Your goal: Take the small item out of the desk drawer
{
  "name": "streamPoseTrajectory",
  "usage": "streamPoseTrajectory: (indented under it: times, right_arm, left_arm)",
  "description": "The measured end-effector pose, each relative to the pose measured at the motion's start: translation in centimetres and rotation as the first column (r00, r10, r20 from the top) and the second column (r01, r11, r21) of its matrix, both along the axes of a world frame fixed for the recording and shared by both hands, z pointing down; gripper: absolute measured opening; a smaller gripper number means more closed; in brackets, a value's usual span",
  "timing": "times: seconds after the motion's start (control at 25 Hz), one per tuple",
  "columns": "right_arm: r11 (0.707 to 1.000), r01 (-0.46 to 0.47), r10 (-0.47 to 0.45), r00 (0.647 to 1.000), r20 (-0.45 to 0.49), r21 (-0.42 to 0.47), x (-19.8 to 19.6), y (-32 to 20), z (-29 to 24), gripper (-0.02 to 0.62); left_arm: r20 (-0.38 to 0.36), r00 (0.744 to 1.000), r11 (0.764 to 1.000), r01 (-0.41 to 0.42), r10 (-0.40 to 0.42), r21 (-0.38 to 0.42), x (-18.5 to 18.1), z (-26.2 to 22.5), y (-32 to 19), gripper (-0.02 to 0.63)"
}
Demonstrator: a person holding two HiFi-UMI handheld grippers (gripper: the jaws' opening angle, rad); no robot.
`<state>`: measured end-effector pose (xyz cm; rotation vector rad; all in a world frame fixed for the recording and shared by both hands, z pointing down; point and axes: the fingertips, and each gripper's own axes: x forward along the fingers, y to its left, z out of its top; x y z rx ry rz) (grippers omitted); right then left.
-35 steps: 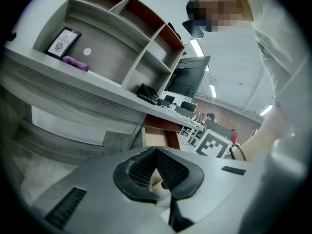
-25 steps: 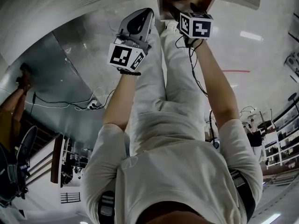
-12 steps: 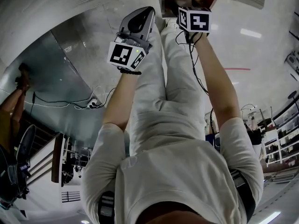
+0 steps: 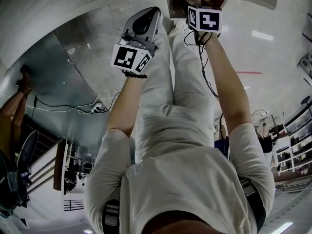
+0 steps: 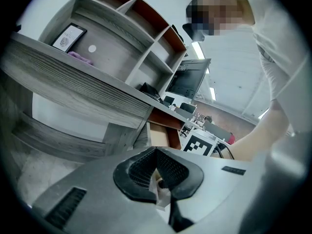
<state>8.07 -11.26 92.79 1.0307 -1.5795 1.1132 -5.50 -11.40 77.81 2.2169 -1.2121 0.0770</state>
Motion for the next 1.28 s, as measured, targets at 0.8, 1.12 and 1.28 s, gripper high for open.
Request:
streamPoseTrajectory:
  times: [0.8, 1.12, 1.28]
  right_arm:
    - [0.989, -0.072, 0.061, 0.994, 0.087, 0.129, 0.4, 0.3, -7.3, 0.259]
    - [0.969, -0.078, 0.042, 0.987, 0.156, 0.233, -1.1, 0.5, -16.9, 0.259]
    - [0.942, -0.066, 0.009, 0.985, 0.172, 0.329, -1.2, -0.4, -22.9, 0.259]
  left_arm:
    - [0.016, 1.000, 0.997, 0.003, -0.004, 0.071, -0.2, -5.6, -0.9, -0.002]
    - [0.041, 0.999, 0.989, -0.004, -0.003, 0.150, -1.8, -13.7, -1.7, -0.002]
    - [0.060, 0.998, 0.981, 0.009, -0.021, 0.194, -3.1, -18.1, -2.0, -0.002]
